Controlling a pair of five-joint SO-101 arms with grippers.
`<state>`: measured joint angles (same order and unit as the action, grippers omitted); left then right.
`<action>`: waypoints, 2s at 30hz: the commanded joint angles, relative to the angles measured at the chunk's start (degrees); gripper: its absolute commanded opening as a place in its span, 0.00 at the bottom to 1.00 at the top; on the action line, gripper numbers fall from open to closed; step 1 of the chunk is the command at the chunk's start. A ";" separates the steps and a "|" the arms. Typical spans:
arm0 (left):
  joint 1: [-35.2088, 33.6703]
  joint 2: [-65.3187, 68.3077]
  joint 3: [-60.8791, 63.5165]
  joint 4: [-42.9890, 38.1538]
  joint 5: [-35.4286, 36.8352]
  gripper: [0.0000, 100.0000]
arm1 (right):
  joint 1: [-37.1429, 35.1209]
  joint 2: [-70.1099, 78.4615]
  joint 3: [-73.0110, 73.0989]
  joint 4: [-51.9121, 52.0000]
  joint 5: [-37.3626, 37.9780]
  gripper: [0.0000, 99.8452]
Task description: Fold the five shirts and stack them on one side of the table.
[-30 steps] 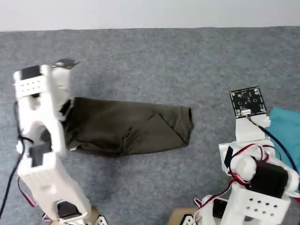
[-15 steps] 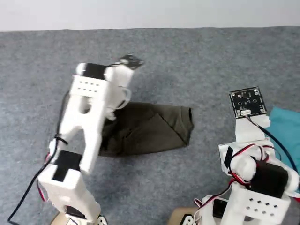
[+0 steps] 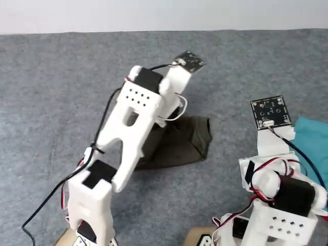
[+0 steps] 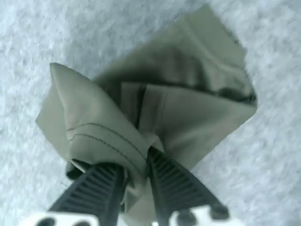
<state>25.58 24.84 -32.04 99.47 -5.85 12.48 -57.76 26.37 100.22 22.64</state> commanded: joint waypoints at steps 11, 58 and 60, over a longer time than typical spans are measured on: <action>7.12 2.46 -8.31 0.88 2.99 0.00 | -0.31 -0.66 -0.35 1.98 -0.62 0.10; -1.32 16.09 -4.53 -0.70 -1.14 0.01 | -0.31 -0.66 -0.35 1.89 -0.62 0.10; 0.62 16.26 -4.70 -0.18 -1.05 0.01 | -0.31 -0.66 -0.35 1.89 -0.62 0.10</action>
<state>23.56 41.98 -36.53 99.12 -6.81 12.48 -57.76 26.37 100.31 22.64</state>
